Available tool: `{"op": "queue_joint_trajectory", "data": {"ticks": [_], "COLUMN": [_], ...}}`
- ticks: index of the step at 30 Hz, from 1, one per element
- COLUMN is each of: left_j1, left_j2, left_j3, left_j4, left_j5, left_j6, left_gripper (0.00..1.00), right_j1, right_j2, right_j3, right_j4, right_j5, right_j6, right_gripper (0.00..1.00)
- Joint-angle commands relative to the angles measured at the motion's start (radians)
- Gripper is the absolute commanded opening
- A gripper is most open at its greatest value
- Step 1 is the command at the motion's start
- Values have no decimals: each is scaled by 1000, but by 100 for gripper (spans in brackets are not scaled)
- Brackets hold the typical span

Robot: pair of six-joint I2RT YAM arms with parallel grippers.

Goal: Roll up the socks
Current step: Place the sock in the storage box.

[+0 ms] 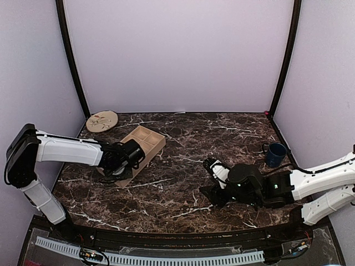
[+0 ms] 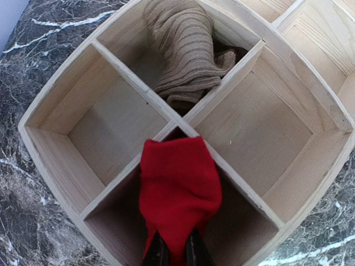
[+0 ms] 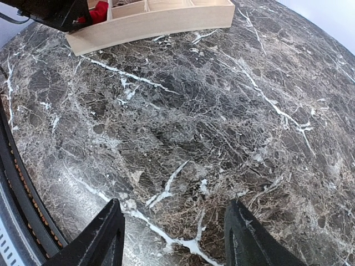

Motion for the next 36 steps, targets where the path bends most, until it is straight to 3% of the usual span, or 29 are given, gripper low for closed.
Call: {"op": "queue_joint_trajectory", "data": {"ticks": [1, 8, 18, 36], "left_j1": [10, 37, 64, 65], "left_j2": [40, 52, 43, -81], "left_j3": [-35, -34, -18, 56], "left_j4": [77, 85, 47, -60], "left_j5": [188, 268, 283, 246], "left_j6": [80, 92, 82, 37], "left_gripper": [0, 4, 34, 43], "right_j1": [-7, -9, -20, -38], "right_j2": [16, 40, 76, 92], "right_j3": [37, 54, 71, 69], "right_j4": [50, 59, 79, 111], "right_j5": [10, 16, -1, -43], "right_j6": [-9, -15, -29, -63], "right_gripper": [58, 58, 57, 58]}}
